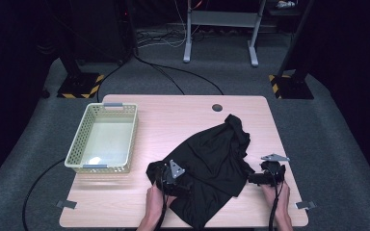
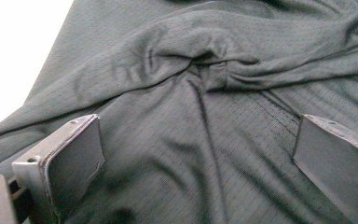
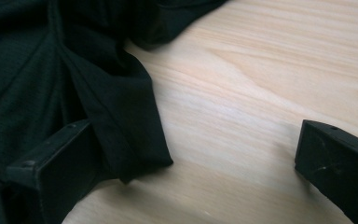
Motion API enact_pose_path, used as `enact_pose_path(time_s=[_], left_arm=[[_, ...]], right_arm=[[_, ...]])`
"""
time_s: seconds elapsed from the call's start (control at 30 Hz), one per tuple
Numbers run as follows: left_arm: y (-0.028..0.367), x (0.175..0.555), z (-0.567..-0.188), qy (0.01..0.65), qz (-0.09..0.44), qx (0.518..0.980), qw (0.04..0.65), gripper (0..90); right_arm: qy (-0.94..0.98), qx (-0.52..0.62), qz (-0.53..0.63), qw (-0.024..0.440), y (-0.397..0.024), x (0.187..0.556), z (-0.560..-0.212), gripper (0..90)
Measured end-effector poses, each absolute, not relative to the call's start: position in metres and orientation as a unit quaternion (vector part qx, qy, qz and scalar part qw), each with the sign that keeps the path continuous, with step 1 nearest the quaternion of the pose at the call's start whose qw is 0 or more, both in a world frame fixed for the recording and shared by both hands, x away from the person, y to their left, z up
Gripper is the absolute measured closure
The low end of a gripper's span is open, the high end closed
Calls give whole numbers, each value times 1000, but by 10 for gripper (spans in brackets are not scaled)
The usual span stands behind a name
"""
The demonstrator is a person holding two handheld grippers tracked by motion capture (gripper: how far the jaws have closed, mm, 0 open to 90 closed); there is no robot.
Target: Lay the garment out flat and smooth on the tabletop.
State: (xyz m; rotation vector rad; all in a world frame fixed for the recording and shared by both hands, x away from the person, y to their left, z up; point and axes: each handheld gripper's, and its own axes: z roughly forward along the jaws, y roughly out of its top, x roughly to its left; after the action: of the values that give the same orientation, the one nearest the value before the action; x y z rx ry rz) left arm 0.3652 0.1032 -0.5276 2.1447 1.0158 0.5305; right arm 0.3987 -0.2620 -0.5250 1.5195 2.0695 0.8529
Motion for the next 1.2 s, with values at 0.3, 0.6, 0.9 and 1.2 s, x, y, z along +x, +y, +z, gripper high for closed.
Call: enact_pose_path(time_s=[0.3,0.6,0.9,1.2], left_arm=[[123,359,-528,414,182,821,349,20],[143,340,-529,434,190,810,345,22],[172,330,-529,455,198,799,340,21],[173,325,-517,457,204,793,348,55]], right_arm=[[751,536,316,221,-246,395,-527,0],[754,530,318,220,-231,389,-527,0],[770,510,321,210,-197,384,-527,0],[767,497,362,185,-203,382,-525,3]])
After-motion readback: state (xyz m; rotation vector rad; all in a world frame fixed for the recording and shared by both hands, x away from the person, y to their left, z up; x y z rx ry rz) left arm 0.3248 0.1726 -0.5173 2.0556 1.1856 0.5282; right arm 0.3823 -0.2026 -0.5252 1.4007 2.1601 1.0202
